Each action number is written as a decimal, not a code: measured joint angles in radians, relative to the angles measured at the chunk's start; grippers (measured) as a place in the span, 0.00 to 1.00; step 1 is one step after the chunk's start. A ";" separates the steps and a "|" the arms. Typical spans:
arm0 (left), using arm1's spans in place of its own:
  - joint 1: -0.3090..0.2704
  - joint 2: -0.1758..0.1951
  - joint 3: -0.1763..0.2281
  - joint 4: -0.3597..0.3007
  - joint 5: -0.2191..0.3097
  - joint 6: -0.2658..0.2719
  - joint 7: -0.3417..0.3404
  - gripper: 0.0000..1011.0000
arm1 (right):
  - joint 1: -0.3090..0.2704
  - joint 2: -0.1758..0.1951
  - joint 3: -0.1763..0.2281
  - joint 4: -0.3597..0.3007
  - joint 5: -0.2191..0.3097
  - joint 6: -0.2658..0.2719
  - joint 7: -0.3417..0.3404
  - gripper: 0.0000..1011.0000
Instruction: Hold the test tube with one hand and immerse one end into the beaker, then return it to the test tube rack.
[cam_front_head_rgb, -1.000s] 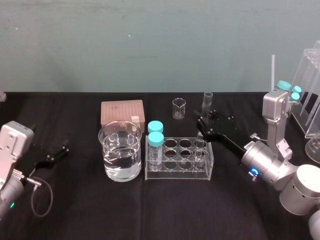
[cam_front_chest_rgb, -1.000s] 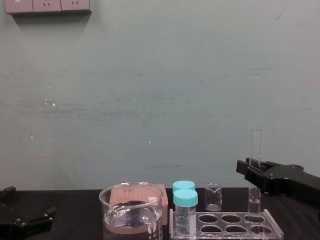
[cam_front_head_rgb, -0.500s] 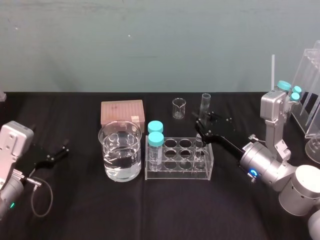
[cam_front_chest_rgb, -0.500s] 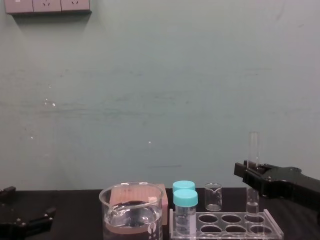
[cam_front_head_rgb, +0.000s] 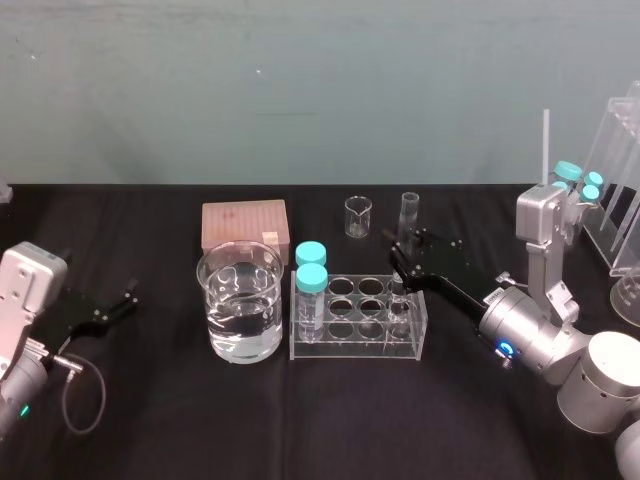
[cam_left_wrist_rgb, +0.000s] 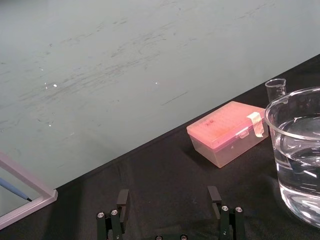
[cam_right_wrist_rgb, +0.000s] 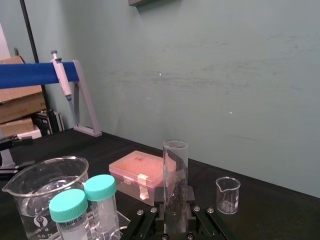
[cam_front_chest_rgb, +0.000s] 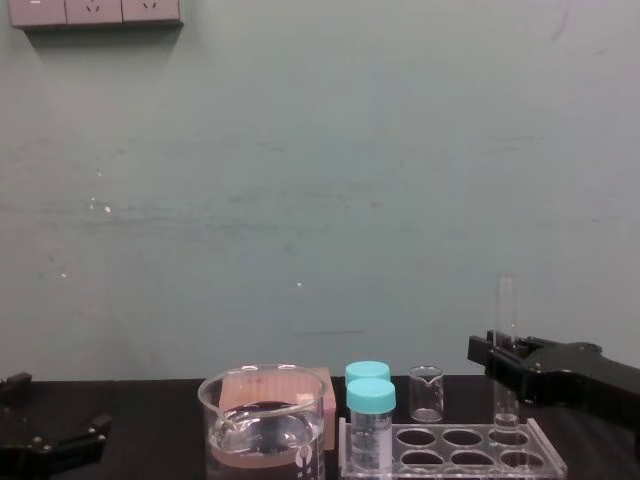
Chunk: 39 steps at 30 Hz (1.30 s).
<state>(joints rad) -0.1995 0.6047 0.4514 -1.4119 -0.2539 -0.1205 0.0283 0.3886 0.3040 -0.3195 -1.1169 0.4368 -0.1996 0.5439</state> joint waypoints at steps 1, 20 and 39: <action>0.000 0.000 0.000 0.000 0.000 0.000 0.000 0.99 | 0.000 0.000 -0.001 0.000 -0.004 0.001 -0.003 0.22; 0.000 0.000 0.000 0.000 0.000 0.000 0.000 0.99 | -0.001 0.000 -0.001 -0.001 -0.002 0.001 -0.003 0.39; 0.000 0.000 0.000 0.000 0.000 0.000 0.000 0.99 | 0.000 0.000 0.000 -0.001 -0.001 0.000 -0.001 0.95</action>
<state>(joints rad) -0.1995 0.6047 0.4513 -1.4120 -0.2539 -0.1206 0.0283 0.3881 0.3042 -0.3199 -1.1182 0.4361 -0.1996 0.5428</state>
